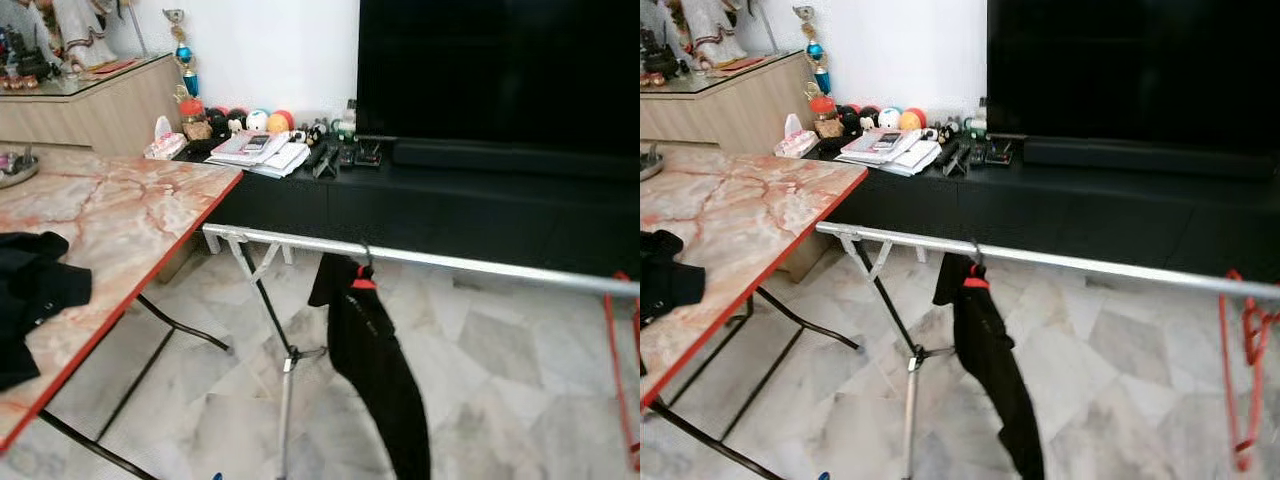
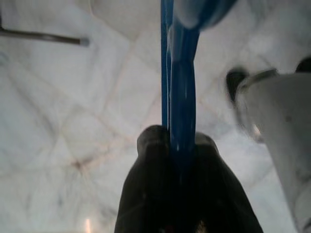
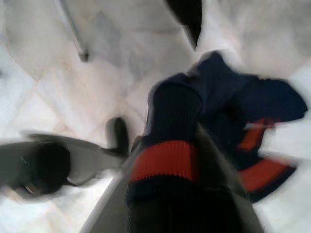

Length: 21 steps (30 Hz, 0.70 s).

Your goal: Hang hanger

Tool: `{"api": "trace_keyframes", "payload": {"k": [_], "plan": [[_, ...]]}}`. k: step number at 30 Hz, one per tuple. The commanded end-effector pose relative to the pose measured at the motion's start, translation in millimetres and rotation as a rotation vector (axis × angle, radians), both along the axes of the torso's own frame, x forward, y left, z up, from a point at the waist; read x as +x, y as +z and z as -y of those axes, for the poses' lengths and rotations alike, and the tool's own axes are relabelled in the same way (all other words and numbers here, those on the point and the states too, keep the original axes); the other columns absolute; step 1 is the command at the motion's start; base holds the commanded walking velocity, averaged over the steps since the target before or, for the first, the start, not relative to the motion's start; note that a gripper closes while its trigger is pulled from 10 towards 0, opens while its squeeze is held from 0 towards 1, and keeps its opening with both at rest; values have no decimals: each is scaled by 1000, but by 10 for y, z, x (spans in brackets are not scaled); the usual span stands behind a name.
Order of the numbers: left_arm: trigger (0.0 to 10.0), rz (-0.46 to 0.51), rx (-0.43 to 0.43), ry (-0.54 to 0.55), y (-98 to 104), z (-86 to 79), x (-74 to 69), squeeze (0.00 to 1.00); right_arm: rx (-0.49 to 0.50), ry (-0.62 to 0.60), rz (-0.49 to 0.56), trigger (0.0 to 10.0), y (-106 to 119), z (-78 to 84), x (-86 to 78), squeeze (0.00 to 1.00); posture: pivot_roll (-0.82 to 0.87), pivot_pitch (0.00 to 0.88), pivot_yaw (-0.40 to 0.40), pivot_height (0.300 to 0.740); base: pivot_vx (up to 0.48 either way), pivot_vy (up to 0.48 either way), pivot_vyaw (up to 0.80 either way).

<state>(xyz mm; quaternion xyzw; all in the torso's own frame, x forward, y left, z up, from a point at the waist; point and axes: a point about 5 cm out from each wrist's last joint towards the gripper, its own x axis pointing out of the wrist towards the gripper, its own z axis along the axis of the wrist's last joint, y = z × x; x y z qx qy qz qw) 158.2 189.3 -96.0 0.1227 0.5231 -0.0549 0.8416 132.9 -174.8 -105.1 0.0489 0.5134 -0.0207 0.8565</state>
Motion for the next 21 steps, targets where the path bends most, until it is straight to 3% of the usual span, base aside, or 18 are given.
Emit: {"api": "trace_keyframes", "payload": {"k": [1, 4, 21], "plan": [[10000, -2, 26, 4, 9, -95, -10, 0, 17, 7, -2, 10000, -6, -71, -3, 0, -37, 10, 57, 740, 0, 0, 0], [10000, -1, 28, 2, 11, -98, -6, 0, 19, 9, -9, 10000, -9, -71, -8, 0, -34, 11, 57, 740, 0, 0, -154], [10000, 5, 26, 4, 18, -96, 11, 0, 16, 22, -13, 10000, -9, -68, -7, 0, -30, 12, 56, 740, 0, 0, -794]]}}
